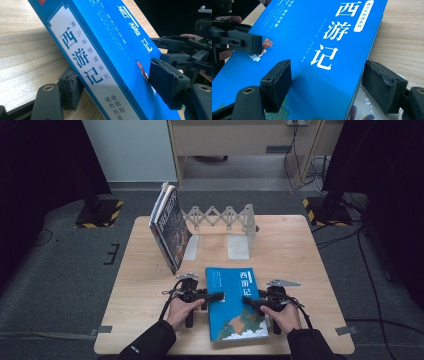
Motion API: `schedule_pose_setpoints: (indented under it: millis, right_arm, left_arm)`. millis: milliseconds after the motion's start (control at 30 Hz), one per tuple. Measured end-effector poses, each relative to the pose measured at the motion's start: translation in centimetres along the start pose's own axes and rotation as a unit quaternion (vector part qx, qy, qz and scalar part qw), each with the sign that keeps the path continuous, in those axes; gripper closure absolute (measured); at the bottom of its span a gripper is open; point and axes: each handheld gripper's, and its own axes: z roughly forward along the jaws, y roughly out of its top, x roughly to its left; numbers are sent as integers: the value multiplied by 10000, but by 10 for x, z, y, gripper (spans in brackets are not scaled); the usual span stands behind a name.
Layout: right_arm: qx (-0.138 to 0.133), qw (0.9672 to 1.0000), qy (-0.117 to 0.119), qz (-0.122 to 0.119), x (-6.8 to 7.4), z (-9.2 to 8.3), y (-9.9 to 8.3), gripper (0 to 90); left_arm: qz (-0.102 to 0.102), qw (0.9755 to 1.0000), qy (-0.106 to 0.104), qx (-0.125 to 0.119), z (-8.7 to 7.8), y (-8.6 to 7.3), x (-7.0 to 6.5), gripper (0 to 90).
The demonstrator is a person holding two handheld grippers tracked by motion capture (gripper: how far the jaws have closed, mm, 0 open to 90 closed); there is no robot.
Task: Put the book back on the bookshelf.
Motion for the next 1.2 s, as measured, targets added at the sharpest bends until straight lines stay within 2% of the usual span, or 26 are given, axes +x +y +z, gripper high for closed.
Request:
schedule_pose_setpoints:
  millis: [167,333,433,567,633,700,733,767,800,833,900,1033,1100,1200]
  right_arm:
    - [11,10000,-17,4,0,0,1,243]
    - [20,10000,-23,-10,0,0,1,246]
    - [5,10000,-40,3,1,1,1,248]
    - [-7,10000,-56,-2,1,1,1,247]
    - [-2,10000,-60,-41,1,1,1,247]
    - [15,10000,-51,-55,1,1,2,249]
    - [21,10000,-50,-59,1,1,2,250]
    - [26,10000,-50,-49,1,0,2,251]
    - [39,10000,-51,-24,0,0,2,251]
    - [28,10000,-21,8,0,-1,2,252]
    - [23,10000,13,59,-1,-1,2,254]
    - [9,10000,60,26,2,1,2,278]
    - [46,10000,57,-25,4,2,2,283]
    - [55,9999,107,20,3,1,2,284]
  left_arm:
    - [29,9998,-72,199,0,5,2,295]
    - [21,9995,-123,290,0,8,3,294]
    - [59,9994,-42,346,3,7,3,267]
    - [-60,9990,4,449,6,7,4,240]
    - [-41,9989,21,475,5,9,2,243]
    - [-41,9990,-2,455,2,11,1,258]
    - [-64,9992,-42,402,0,12,1,301]
    - [-116,9995,-141,253,-3,13,0,336]
    - [-71,9997,-185,169,-5,14,-2,387]
    - [6,9998,-170,129,-5,14,-5,400]
    - [93,9997,-104,197,-3,14,-9,389]
    - [81,9987,-205,449,3,11,-11,386]
    - [92,9987,-211,449,3,11,-13,401]
    - [109,9988,-183,434,2,11,-14,414]
